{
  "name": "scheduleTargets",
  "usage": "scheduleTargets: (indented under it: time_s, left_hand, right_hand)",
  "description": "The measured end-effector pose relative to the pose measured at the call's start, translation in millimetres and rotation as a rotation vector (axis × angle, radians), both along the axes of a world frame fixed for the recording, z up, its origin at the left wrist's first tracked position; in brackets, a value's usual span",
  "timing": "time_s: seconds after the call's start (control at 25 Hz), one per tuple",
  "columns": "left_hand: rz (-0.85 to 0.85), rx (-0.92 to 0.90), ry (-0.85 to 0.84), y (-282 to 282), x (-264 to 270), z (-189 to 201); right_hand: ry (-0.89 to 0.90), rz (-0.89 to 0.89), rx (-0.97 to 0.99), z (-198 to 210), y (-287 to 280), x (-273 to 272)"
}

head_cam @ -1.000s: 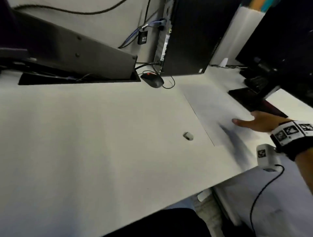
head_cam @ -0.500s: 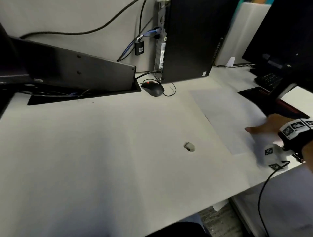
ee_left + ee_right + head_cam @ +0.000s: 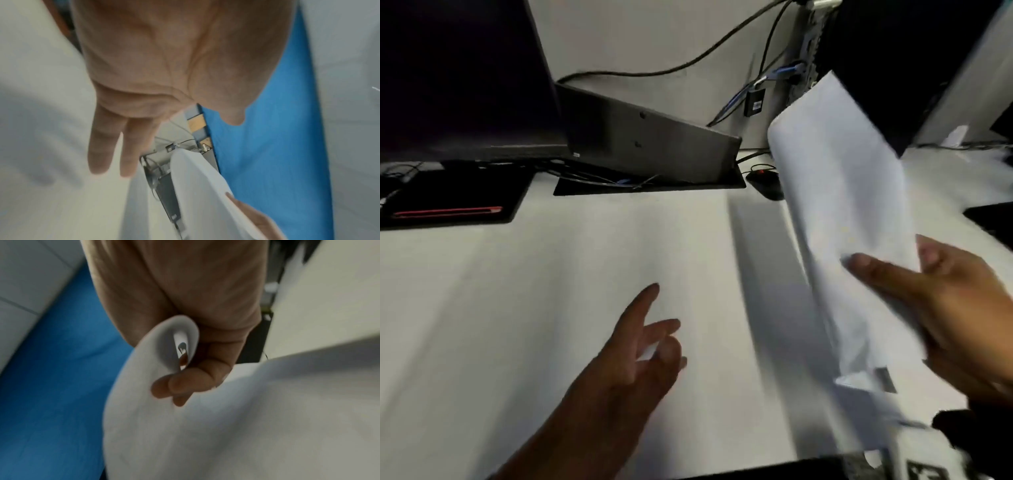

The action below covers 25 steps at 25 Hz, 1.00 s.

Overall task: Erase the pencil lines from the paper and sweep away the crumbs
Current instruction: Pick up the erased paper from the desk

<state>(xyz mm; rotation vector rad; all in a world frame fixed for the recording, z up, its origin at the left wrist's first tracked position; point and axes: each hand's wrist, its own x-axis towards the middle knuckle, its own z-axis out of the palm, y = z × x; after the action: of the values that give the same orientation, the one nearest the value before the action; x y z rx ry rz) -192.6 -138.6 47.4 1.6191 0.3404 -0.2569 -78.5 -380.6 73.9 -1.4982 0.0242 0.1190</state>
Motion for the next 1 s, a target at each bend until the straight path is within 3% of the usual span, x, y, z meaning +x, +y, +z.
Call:
scheduleTargets:
  time_s: [0.08, 0.16, 0.36, 0.44, 0.52, 0.6, 0.68, 0.84, 0.92, 1.0]
  left_hand:
    - [0.106, -0.067, -0.044, 9, 1, -20]
    - [0.234, -0.199, 0.026, 9, 4, -22]
    - [0.295, -0.403, 0.12, 11, 3, -24]
    - [0.365, -0.183, 0.071, 20, 4, -31]
    - [0.364, 0.238, 0.052, 32, 5, -37]
    - [0.203, 0.563, 0.115, 43, 4, -48]
    - [0.063, 0.78, 0.096, 47, 2, -55]
    - [-0.074, 0.98, 0.01, 52, 4, -64]
    - [-0.156, 1.079, -0.012, 53, 8, -62]
    - [-0.213, 1.178, 0.016, 57, 14, -60]
  right_hand:
    - [0.173, 0.212, 0.047, -18, 34, -15]
    - [0.26, 0.304, 0.111, -31, 55, -24]
    - [0.303, 0.421, 0.186, -29, 72, -28]
    - [0.227, 0.408, -0.072, -38, 72, -28]
    - [0.068, 0.372, -0.567, -51, 65, -25]
    - [0.036, 0.429, -0.868, -55, 61, -24]
    - [0.047, 0.505, -0.974, -57, 58, -21]
    - [-0.04, 0.556, -1.176, -64, 56, -13]
    - [0.011, 0.619, -1.343, -63, 54, -10]
    - [-0.143, 0.688, -1.507, -57, 56, -13]
